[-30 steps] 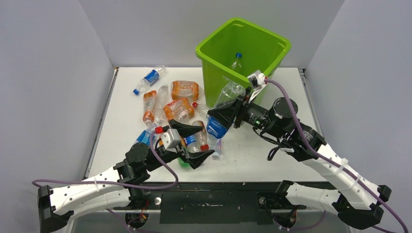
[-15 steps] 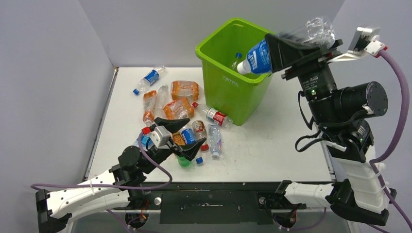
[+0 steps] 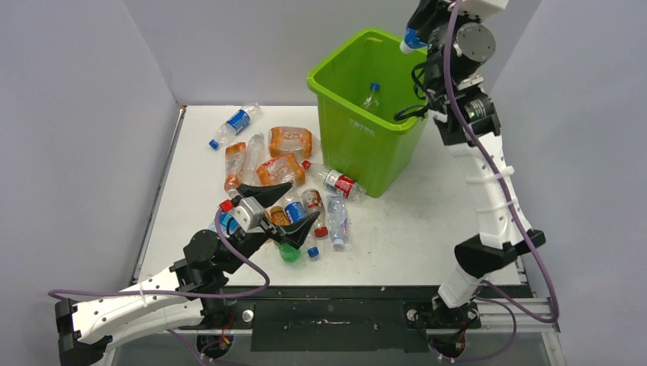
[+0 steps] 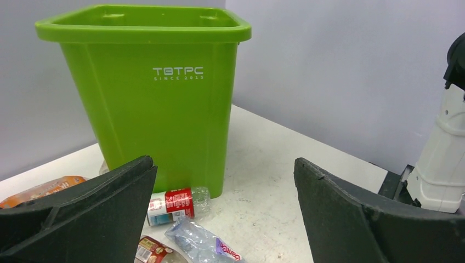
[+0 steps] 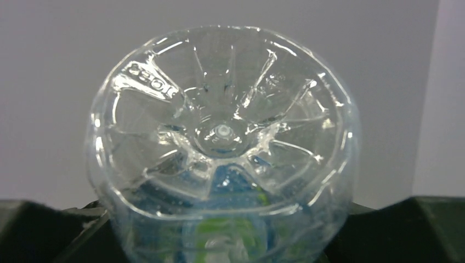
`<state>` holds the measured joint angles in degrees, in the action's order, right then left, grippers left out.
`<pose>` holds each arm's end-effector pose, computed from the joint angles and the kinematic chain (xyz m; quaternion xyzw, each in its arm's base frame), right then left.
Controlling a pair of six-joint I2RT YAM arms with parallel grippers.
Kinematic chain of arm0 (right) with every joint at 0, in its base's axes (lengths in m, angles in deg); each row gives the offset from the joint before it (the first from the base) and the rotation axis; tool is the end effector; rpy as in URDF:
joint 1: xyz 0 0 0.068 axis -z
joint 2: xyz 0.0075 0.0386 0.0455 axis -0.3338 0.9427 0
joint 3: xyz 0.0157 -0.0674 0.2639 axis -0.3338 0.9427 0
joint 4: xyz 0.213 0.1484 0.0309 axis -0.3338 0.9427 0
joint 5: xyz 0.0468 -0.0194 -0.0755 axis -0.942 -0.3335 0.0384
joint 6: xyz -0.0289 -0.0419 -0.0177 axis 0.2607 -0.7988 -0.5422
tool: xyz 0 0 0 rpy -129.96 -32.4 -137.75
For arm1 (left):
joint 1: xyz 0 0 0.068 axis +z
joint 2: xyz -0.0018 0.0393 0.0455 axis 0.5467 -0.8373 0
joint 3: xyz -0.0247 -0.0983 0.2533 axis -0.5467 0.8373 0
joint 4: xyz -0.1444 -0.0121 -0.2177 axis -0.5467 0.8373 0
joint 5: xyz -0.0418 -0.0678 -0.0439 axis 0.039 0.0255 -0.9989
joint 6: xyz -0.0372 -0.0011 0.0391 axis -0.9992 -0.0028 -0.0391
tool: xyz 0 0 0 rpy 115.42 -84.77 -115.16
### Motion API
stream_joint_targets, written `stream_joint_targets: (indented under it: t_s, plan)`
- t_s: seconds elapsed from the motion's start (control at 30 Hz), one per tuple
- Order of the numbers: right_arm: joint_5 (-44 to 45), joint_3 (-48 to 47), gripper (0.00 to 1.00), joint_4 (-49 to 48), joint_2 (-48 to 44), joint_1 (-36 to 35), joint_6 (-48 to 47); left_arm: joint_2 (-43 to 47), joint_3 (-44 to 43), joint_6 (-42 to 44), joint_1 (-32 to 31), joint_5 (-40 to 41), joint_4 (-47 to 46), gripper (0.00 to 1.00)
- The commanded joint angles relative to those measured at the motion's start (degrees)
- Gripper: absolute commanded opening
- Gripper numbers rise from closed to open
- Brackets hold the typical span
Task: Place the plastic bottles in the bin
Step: Place the plastic bottle in the trash bin.
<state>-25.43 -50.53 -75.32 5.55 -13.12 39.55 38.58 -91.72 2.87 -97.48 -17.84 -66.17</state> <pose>0.2501 0.1379 0.6248 0.0979 0.5386 0.1153 0.8289 0.0754 -0.1355 0.3442 0.2134 0.5442 -0.3681 0.7230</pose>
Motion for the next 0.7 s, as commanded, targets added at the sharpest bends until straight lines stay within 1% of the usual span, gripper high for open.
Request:
stream_joint_targets:
  t_s: [0.0,0.03,0.1,0.27,0.4,0.43,0.47,0.53,0.6,0.63,0.67]
  plan:
    - [-10.86,0.80,0.05,4.79,1.00,14.24,16.19,0.38,-0.42,2.63,-0.17,2.44,-1.26,0.96]
    - [-13.43,1.13,0.05,5.09,1.88,15.84,18.03,0.38,-0.48,2.91,-0.18,2.80,-1.18,0.96]
    - [-15.68,1.61,0.05,4.67,3.29,17.34,19.24,0.50,-0.42,3.32,-0.24,3.30,-1.17,0.96]
    - [-17.49,-0.58,0.05,6.89,8.14,18.25,19.75,0.42,-0.48,3.48,-0.26,3.26,-1.17,0.96]
    - [-18.33,3.17,0.05,7.68,8.31,18.60,20.08,0.36,-0.51,3.44,-0.26,3.23,-1.16,0.96]
    - [-18.34,4.48,0.07,7.58,8.11,18.56,20.18,0.29,-0.51,3.48,-0.26,3.39,-1.19,0.96]
    - [-18.62,5.46,0.19,7.64,7.92,18.56,20.29,0.20,-0.51,3.50,-0.26,3.49,-1.13,0.96]
    - [-19.94,6.29,0.63,8.34,7.89,18.72,20.29,0.00,-0.51,3.49,-0.26,3.53,-1.17,0.96]
    - [-20.10,6.33,0.90,9.08,7.78,18.73,20.93,-0.10,-0.51,3.53,-0.26,3.52,-1.06,0.96]
    - [-20.24,6.13,0.99,9.32,7.56,18.75,21.47,-0.18,-0.51,3.55,-0.26,3.63,-1.05,0.96]
    - [-20.38,5.74,0.91,9.46,7.32,18.74,22.15,-0.27,-0.51,3.56,-0.26,3.81,-1.03,0.96]
